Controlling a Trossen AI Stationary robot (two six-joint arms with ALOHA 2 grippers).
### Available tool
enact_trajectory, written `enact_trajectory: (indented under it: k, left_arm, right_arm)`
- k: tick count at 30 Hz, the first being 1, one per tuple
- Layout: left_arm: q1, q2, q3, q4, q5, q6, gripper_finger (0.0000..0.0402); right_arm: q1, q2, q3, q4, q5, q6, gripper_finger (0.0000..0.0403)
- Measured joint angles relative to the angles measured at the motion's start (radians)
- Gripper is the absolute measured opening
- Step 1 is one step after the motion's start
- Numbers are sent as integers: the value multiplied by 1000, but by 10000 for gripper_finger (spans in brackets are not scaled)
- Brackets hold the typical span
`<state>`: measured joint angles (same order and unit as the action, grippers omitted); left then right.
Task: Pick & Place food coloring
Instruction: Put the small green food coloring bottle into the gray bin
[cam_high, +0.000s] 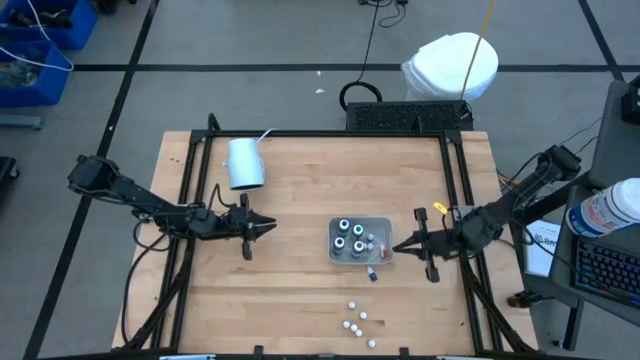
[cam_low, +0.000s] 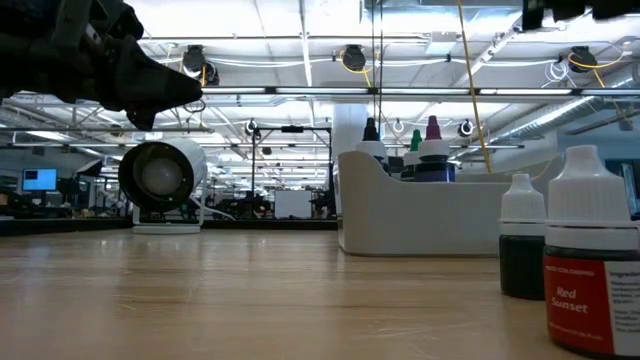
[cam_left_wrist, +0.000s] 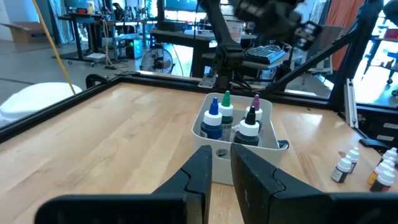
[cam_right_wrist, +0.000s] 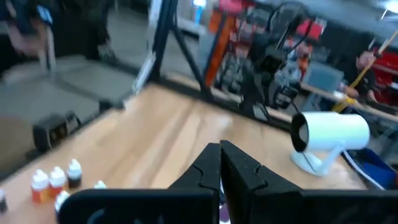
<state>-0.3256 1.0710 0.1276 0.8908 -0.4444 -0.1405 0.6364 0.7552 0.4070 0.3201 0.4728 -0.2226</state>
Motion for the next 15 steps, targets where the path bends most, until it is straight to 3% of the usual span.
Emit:
enact_trajectory:
  k: [4,8,12,15]
  left_arm:
    - [0,0,0,1,0,-2,67]
    - [0,0,0,2,0,-5,67]
    - [0,0,0,3,0,-21,67]
    - [0,0,0,-1,1,-50,67]
  right_arm:
    - [71,216,278,-280,90,1,0]
    - [125,452,553,-510,102,67,0]
    - [163,643,789,-746,97,235,0]
    - [193,781,949,-880,27,407,0]
